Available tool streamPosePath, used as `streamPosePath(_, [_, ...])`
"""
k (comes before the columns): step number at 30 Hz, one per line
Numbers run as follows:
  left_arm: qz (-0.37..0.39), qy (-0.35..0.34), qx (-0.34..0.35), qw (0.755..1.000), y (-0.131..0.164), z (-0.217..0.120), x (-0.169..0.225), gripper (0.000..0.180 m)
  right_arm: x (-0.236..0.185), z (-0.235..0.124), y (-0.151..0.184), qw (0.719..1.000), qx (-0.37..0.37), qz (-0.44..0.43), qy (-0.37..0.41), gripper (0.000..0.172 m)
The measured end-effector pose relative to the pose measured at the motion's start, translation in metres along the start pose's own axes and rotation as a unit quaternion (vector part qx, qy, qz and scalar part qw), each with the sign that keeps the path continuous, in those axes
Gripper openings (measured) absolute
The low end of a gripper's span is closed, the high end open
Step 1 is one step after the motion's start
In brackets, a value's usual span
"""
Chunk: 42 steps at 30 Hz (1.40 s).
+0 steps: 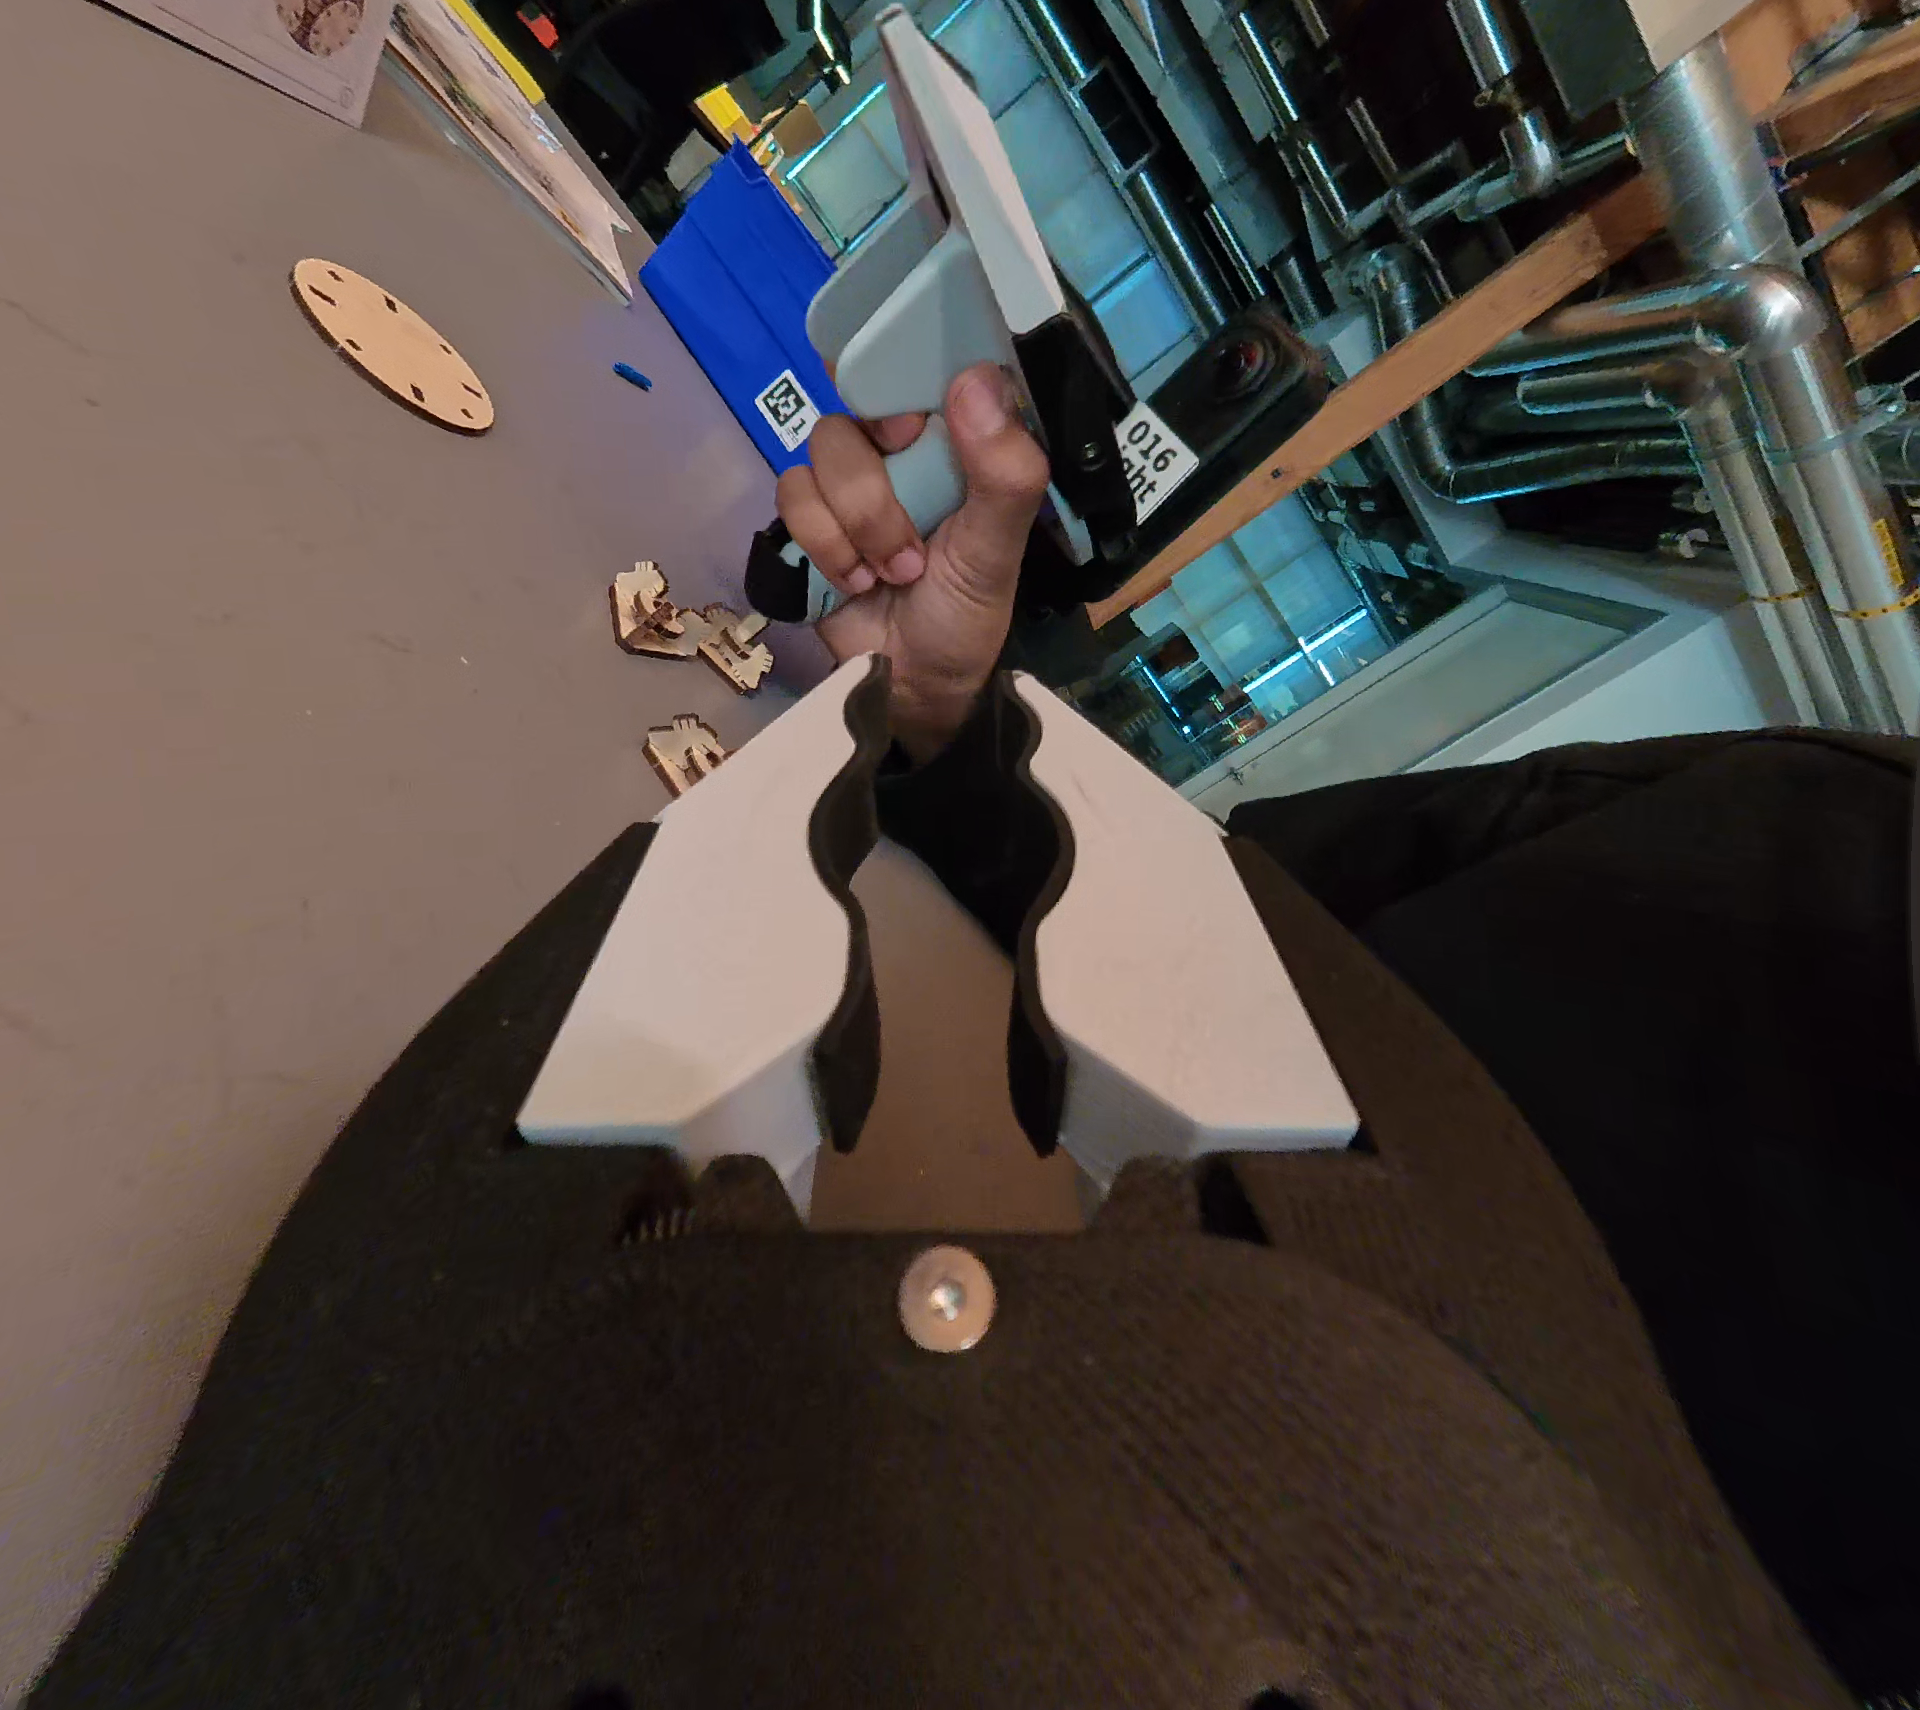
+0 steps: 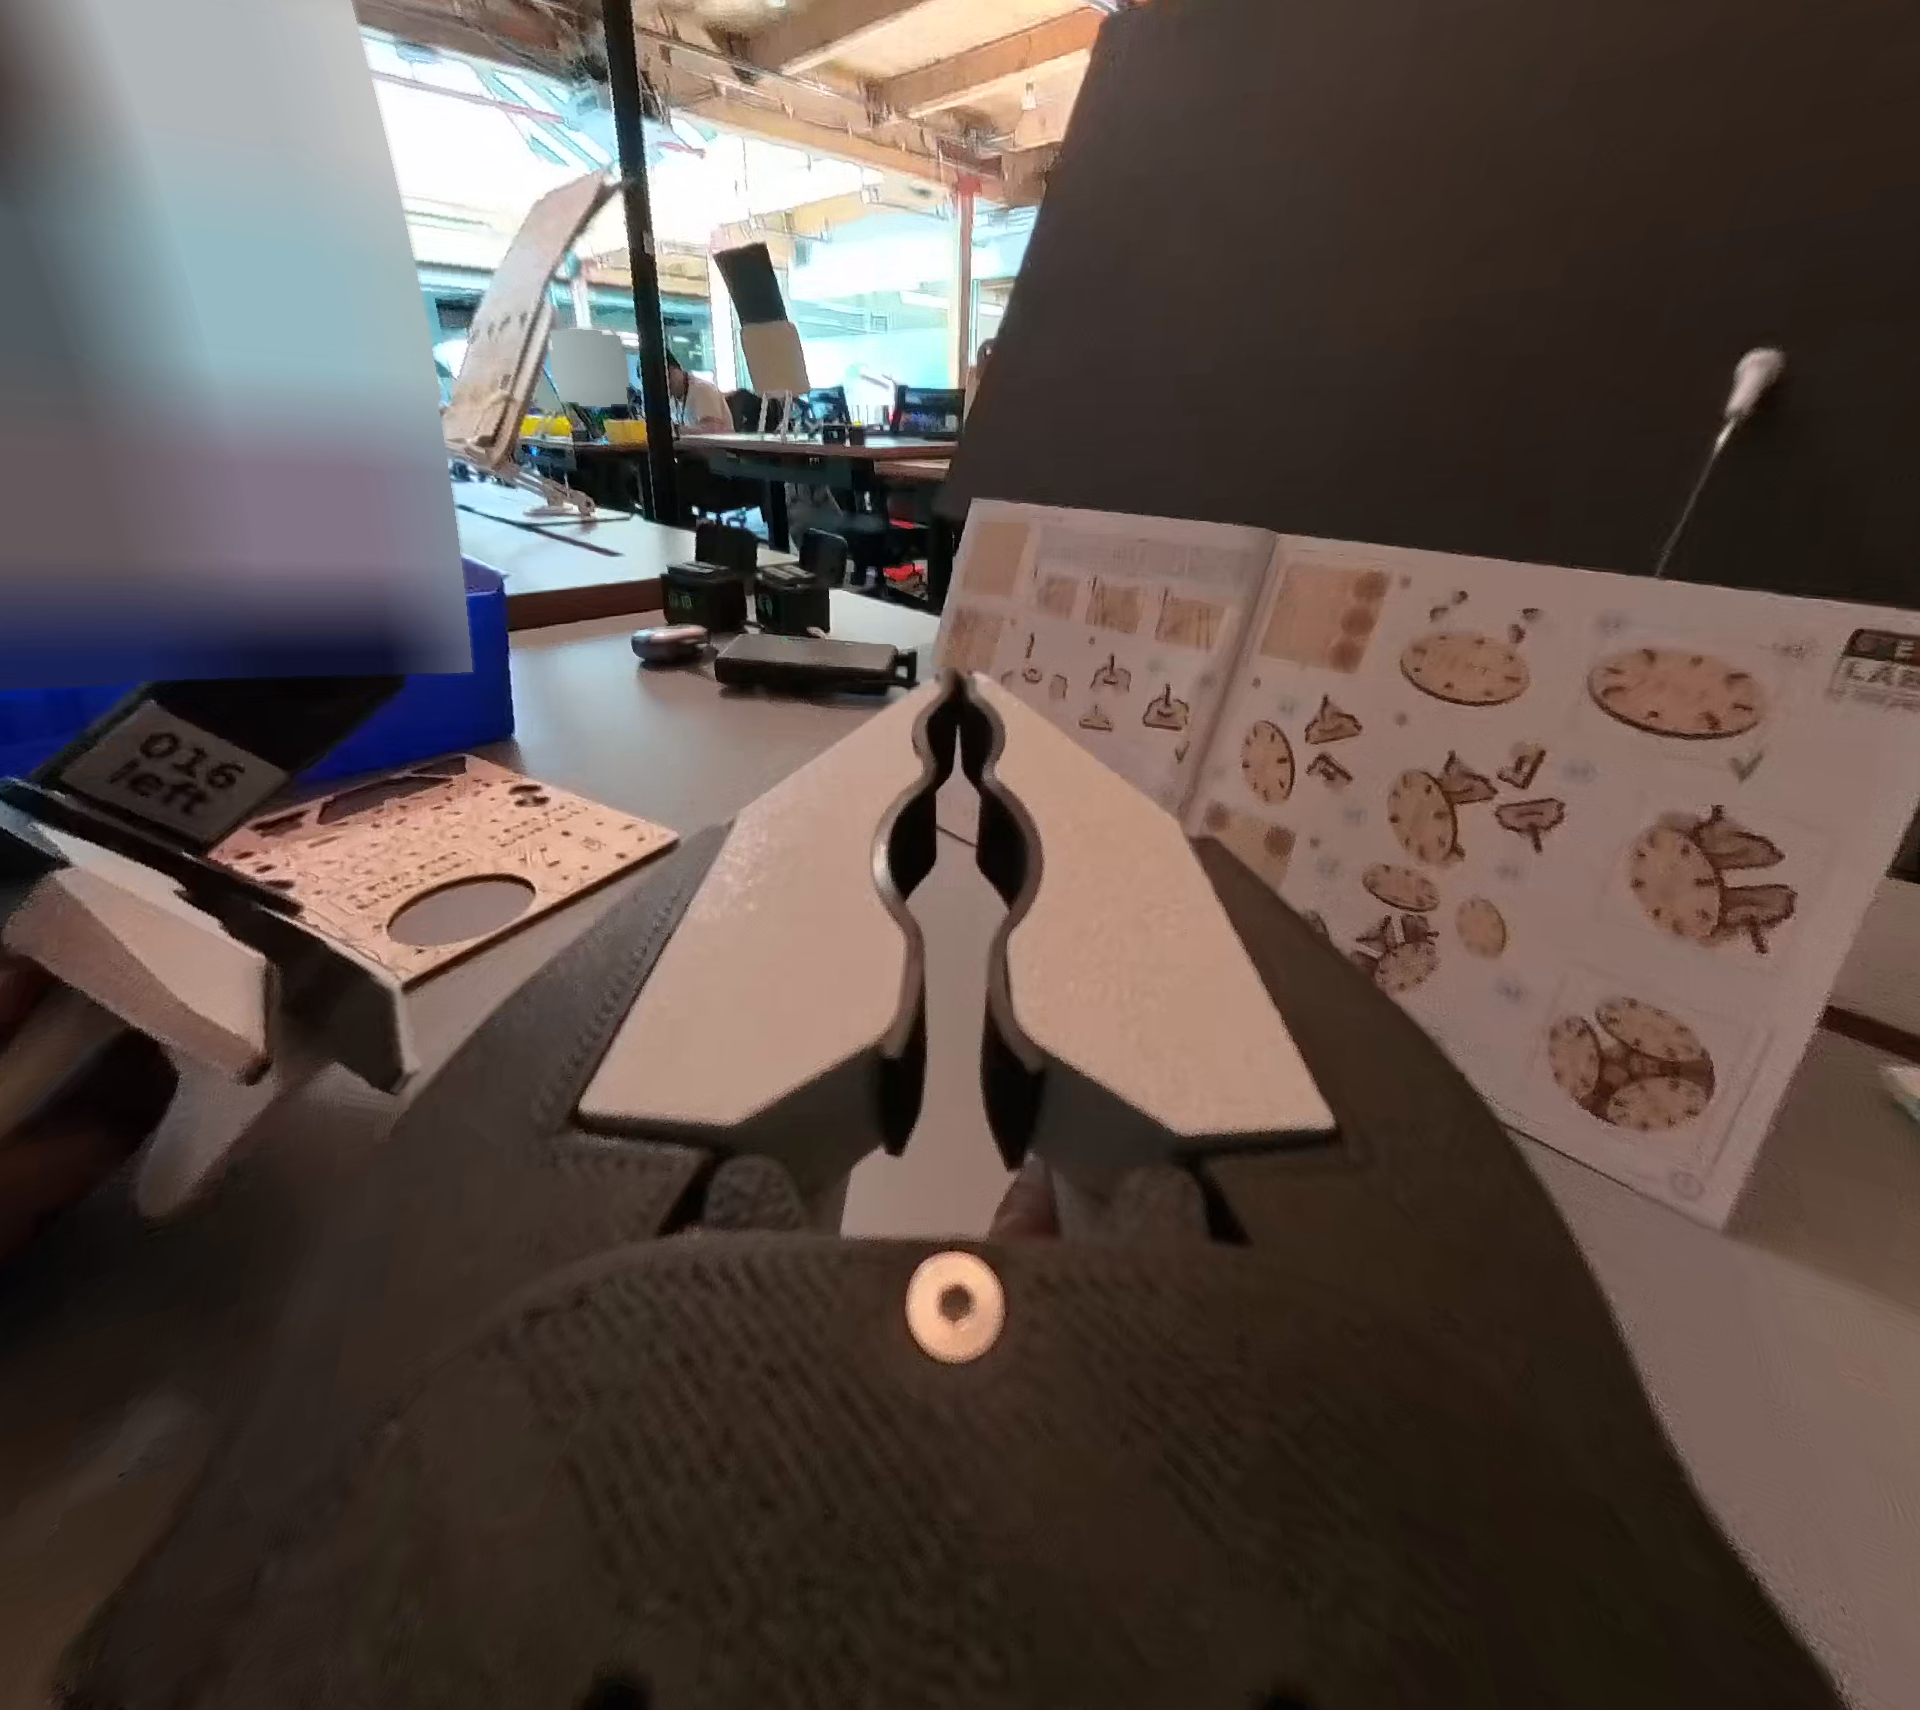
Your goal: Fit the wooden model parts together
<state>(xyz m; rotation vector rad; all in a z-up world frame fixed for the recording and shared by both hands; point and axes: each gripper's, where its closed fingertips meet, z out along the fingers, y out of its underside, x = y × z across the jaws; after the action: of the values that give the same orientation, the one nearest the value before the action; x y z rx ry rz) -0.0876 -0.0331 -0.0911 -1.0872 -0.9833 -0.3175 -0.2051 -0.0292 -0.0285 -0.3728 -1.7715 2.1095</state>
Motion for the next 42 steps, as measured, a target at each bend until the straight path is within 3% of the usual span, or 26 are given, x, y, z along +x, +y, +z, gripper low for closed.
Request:
streamPosePath(5, [-0.002, -0.001, 0.0, 1.0, 0.0, 0.0, -0.001, 0.017, 0.001, -0.002, -0.016, 1.0, 0.022, -0.003, 0.002, 0.0])
streamPosePath(9, [-0.004, 0.0, 0.0, 1.0, 0.0, 0.0, -0.001, 0.017, 0.001, 0.001, 0.002, 1.0, -0.009, 0.008, -0.003, 0.0])
streamPosePath(12, [-0.003, -0.003, 0.001, 1.0, 0.0, 0.0, -0.002, 0.016, -0.004, 0.0, -0.018, 1.0, 0.016, -0.013, -0.002, 0.0])
streamPosePath(15, [-0.005, -0.002, 0.0, 1.0, 0.0, 0.0, -0.001, 0.016, -0.004, 0.0, 0.004, 1.0, -0.017, 0.006, -0.001, 0.0])
streamPosePath(20, [-0.002, -0.005, 0.001, 1.0, 0.0, 0.0, -0.002, 0.015, 0.0, 0.0, -0.016, 1.0, 0.006, -0.007, 0.001, 0.0])
streamPosePath(24, [-0.006, -0.002, 0.0, 1.0, 0.0, 0.0, -0.001, 0.015, 0.007, -0.001, 0.003, 1.0, -0.021, 0.018, 0.005, 0.0])
streamPosePath(28, [-0.002, -0.005, 0.001, 1.0, -0.001, -0.001, -0.002, 0.015, 0.007, -0.003, -0.017, 1.0, 0.004, -0.002, 0.01, 0.0])
streamPosePath(32, [-0.006, -0.002, 0.001, 1.0, 0.0, 0.0, -0.001, 0.014, 0.005, 0.004, 0.008, 0.999, -0.034, 0.018, -0.001, 0.0])
streamPosePath(35, [-0.002, -0.006, 0.001, 1.0, 0.0, -0.001, -0.002, 0.014, 0.002, 0.005, -0.012, 1.0, -0.014, -0.005, 0.0, 0.0])
streamPosePath(38, [-0.005, -0.003, 0.002, 1.0, -0.001, -0.001, -0.002, 0.014, 0.008, 0.003, 0.007, 0.999, -0.027, 0.02, 0.006, 0.0])
streamPosePath(42, [-0.002, -0.005, 0.002, 1.0, -0.001, -0.001, -0.002, 0.013, 0.003, 0.004, -0.003, 1.0, -0.025, 0.003, -0.001, 0.0])
